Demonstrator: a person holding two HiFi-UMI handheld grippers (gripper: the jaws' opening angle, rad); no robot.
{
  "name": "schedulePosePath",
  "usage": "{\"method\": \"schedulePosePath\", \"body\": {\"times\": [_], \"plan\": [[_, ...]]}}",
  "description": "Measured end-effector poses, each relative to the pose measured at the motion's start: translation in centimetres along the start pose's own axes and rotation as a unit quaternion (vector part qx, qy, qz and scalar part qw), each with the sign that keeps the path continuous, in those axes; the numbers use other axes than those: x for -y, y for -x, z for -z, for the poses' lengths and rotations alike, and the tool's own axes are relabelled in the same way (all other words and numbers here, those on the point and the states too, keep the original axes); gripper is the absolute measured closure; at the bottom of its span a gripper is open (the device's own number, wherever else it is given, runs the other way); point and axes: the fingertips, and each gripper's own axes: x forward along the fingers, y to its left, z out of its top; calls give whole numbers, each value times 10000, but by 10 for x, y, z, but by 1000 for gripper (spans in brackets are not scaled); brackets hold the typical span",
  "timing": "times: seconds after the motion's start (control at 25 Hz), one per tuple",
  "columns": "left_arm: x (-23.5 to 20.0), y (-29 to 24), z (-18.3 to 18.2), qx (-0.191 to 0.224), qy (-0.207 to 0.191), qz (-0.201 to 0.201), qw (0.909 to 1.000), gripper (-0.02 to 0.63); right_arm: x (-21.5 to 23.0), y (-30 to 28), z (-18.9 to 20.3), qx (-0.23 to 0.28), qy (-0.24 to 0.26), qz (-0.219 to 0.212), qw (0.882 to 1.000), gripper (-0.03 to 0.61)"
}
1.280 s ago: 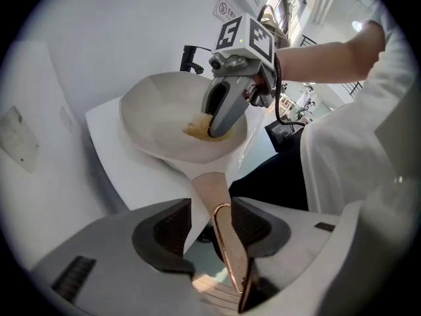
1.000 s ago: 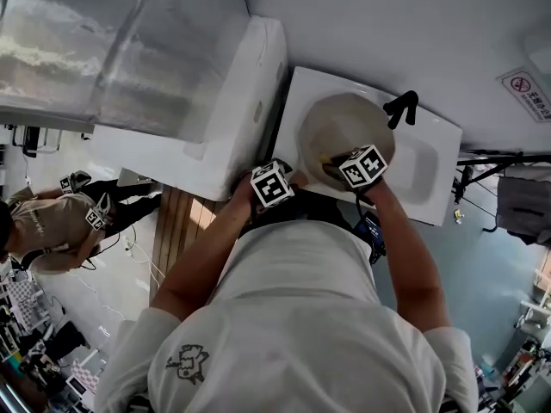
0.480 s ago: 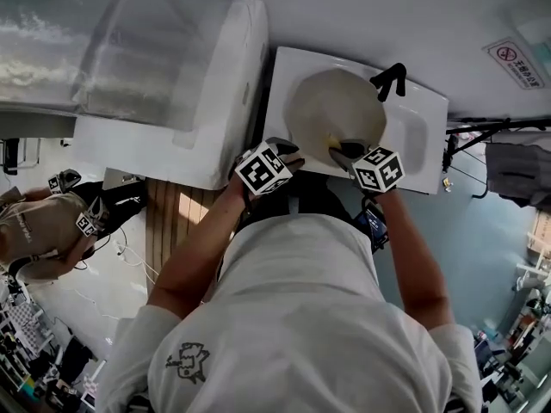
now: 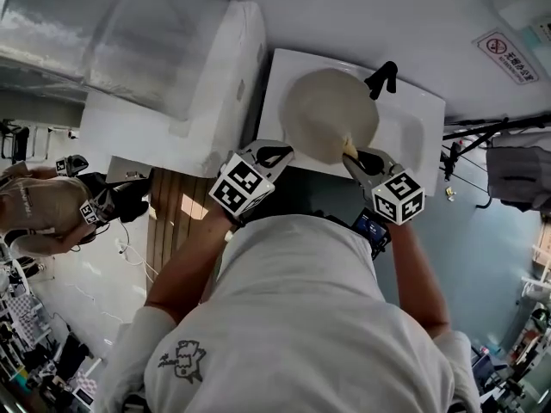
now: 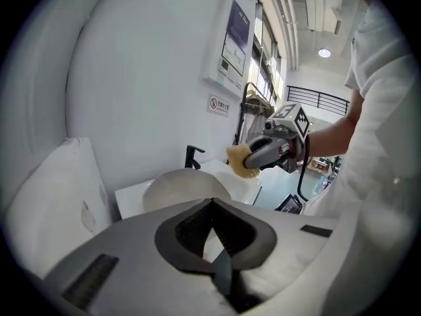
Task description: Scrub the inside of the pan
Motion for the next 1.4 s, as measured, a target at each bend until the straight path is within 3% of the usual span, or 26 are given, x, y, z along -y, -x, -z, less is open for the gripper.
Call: {"method": "schedulePosePath", "body": {"times": [0.24,0.6,0.68,0.8,1.04,1.4], "plan": [[50,9,-29,465,156,-581,9971,612,-1,66,19,262,421,-55,9988,520],[153,-10,-26,383,186,-921,9948,612,-8,137,74,534,473,-308,9970,522],[170,-4,-28,536,326,-974,9933,612,-15,148,82,570,511,-397,9963,522],[195,10,-39,900,503,-996,9897,612,-27,160,91,605,524,-532,9954,522],[226,38,-43,961,260,-1016,9898,612,-61,175,94,830,521,-543,9937,522],[262,84,-49,1305,-264,-542,9896,612,-127,215,74,1226,687,125,9900,523]]}}
